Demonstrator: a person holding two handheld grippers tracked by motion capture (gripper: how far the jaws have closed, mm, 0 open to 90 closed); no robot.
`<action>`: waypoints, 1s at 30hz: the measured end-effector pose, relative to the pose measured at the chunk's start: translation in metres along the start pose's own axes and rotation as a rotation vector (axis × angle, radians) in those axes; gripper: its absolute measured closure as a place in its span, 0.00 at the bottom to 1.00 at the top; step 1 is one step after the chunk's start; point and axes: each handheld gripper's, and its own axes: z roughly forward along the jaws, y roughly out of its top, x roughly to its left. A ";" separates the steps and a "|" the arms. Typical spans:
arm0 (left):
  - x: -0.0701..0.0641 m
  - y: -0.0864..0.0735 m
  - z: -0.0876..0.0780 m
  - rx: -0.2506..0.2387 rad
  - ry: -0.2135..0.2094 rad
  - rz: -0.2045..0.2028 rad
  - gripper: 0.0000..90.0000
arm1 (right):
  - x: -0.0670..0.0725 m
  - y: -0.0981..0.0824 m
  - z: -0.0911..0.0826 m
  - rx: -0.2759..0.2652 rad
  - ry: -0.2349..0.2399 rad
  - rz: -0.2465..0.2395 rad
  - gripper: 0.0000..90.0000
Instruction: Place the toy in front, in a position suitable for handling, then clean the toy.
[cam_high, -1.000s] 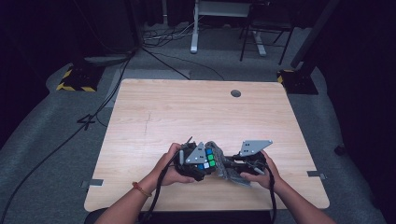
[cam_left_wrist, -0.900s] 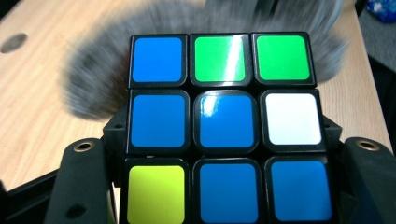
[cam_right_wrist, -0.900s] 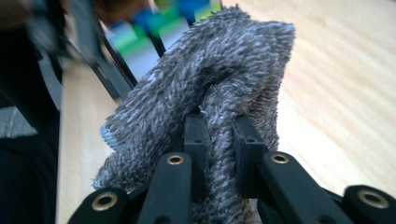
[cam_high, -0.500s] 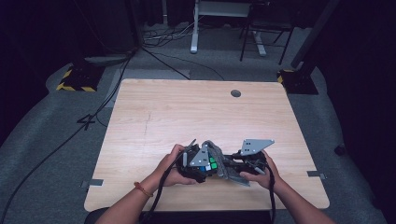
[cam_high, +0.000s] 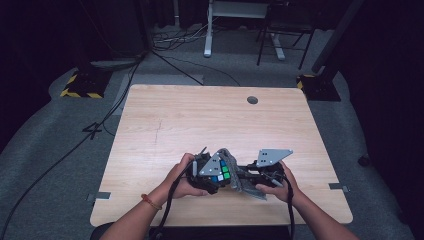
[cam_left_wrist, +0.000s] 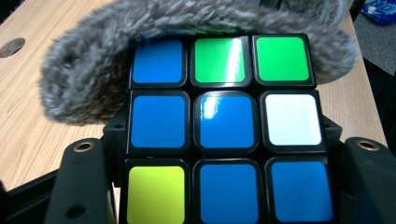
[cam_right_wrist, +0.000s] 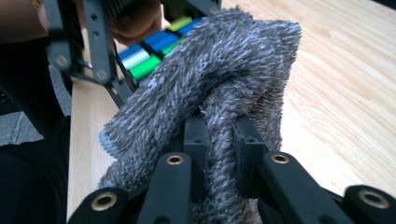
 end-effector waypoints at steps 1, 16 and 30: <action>0.000 0.000 0.000 0.002 -0.002 0.003 0.37 | 0.000 0.001 -0.001 -0.013 0.006 -0.001 0.88; -0.003 0.000 0.001 0.024 0.002 0.031 0.37 | -0.003 -0.004 0.005 0.038 -0.002 -0.010 0.88; -0.003 -0.001 0.007 0.037 -0.008 0.019 0.37 | 0.005 0.003 -0.003 -0.006 0.008 -0.038 0.88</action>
